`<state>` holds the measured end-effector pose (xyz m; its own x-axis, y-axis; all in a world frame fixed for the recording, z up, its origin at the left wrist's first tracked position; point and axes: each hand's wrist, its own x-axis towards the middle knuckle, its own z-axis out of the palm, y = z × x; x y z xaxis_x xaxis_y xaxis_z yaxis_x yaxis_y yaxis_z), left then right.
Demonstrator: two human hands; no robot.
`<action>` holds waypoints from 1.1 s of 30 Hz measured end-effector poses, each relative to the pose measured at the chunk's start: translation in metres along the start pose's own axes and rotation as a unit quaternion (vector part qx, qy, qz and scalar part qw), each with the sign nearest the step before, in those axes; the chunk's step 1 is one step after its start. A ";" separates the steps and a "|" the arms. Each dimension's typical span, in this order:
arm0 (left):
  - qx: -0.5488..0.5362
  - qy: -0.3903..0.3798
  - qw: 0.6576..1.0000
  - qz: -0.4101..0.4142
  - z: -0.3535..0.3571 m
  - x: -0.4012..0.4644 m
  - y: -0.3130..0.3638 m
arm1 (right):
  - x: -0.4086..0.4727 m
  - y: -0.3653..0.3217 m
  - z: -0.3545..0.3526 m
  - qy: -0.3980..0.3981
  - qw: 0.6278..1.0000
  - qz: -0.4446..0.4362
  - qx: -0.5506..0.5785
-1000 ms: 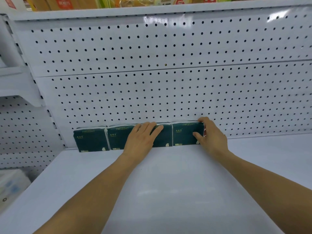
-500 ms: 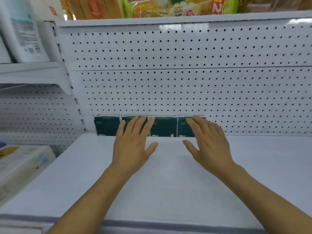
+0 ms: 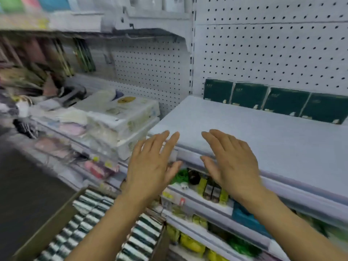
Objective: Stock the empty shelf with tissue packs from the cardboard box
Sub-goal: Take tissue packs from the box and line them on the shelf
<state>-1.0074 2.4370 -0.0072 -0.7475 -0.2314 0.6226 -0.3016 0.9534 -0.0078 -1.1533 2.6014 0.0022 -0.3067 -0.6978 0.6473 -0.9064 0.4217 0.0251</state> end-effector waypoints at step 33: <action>-0.209 -0.278 0.701 -0.622 0.197 -0.308 -0.384 | 0.030 -0.376 0.448 -0.403 0.904 -0.102 0.103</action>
<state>-0.7781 2.1037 -0.3497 -0.2092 -0.8638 -0.4584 -0.8126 -0.1072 0.5728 -0.9516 2.1622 -0.3287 -0.1635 -0.9789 -0.1222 -0.9774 0.1776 -0.1145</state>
